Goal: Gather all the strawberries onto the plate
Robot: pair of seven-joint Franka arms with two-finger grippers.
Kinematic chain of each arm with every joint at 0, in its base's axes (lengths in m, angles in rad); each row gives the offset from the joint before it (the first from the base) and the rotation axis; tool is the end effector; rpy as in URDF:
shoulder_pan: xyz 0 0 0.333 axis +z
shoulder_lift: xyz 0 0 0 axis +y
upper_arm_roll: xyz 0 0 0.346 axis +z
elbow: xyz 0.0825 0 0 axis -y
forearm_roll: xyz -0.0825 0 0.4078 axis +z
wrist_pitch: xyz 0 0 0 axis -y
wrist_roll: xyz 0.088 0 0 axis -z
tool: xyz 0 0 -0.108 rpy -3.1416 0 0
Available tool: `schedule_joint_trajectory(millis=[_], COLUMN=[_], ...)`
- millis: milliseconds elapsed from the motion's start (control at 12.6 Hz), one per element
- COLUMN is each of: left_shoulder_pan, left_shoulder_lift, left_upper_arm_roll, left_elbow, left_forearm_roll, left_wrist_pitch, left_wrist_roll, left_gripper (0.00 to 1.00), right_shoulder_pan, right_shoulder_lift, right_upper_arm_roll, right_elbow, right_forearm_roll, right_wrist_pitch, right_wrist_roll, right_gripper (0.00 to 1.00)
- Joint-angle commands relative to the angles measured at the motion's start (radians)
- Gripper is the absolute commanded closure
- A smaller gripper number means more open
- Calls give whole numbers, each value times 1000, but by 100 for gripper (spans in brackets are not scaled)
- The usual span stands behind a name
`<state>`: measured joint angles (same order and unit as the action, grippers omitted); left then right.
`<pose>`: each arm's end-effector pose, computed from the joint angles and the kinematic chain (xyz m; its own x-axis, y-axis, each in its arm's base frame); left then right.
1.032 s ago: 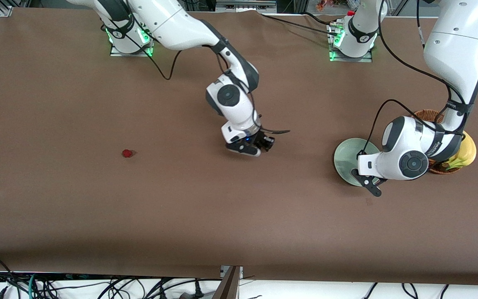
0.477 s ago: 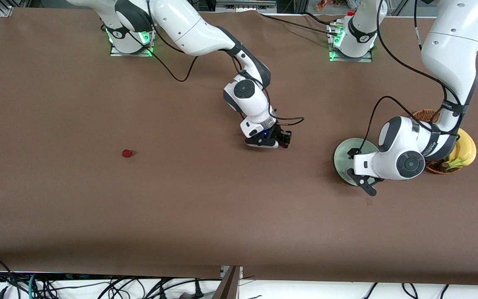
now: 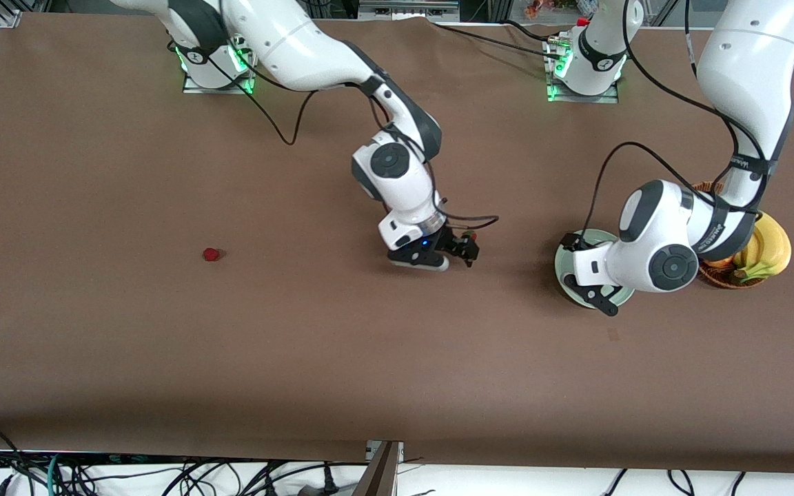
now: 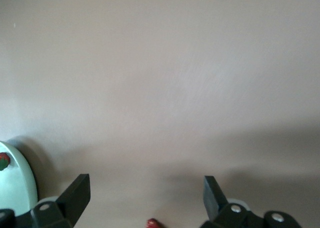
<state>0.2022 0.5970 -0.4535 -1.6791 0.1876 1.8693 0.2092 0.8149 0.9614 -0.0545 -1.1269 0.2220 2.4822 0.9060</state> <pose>0.6583 -0.1218 0.2690 0.8131 -0.4972 -0.3026 -0.4690 -0.8676 0.1653 0.6038 0.5966 0.2680 0.9532 -0.2794 0.1151 -0.2162 -0.8967 -0.3862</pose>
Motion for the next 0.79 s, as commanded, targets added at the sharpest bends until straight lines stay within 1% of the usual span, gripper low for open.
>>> schedule_joint_trajectory(millis=[0,79,159,238,318,397,477,556,635,715], left_shoulder_pan=[-6,-16,-48,-103,-160,-205,-248,-262,-265,-274], left_shoulder_lift=[-28,-23,-17,-14,-2,19,41,56,61,64], left_upper_arm_roll=[-48,-77,-89,-88,-88,-86,-82,-82,-82,-82], left_elbow=[-11,-11,-11,-13,-16,-17,-27,-40,-62,-91], left_forearm_roll=[-33,-33,-33,-33,-33,-19,-5,21,50,82], left_wrist_pitch=[-29,-21,-6,28,78,127,180,232,278,333], left_wrist_roll=[-219,-332,-470,-617,-771,-916,-1018,-1068,-1091,-1111], left_gripper=[0,0,0,0,0,0,0,0,0,0], right_shoulder_pan=[-110,-149,-183,-213,-233,-243,-244,-246,-249,-249], right_shoulder_lift=[-111,-147,-162,-183,-184,-185,-184,-184,-187,-188], right_upper_arm_roll=[18,13,10,-4,-43,-89,-155,-227,-289,-341], right_elbow=[-25,-27,-28,-31,-31,-33,-39,-71,-111,-147], right_forearm_roll=[11,11,2,-1,-1,-4,-4,3,5,7], right_wrist_pitch=[-225,-317,-410,-507,-591,-662,-742,-773,-778,-781], right_wrist_roll=[-187,-272,-376,-447,-487,-521,-594,-718,-836,-908], right_gripper=[0,0,0,0,0,0,0,0,0,0])
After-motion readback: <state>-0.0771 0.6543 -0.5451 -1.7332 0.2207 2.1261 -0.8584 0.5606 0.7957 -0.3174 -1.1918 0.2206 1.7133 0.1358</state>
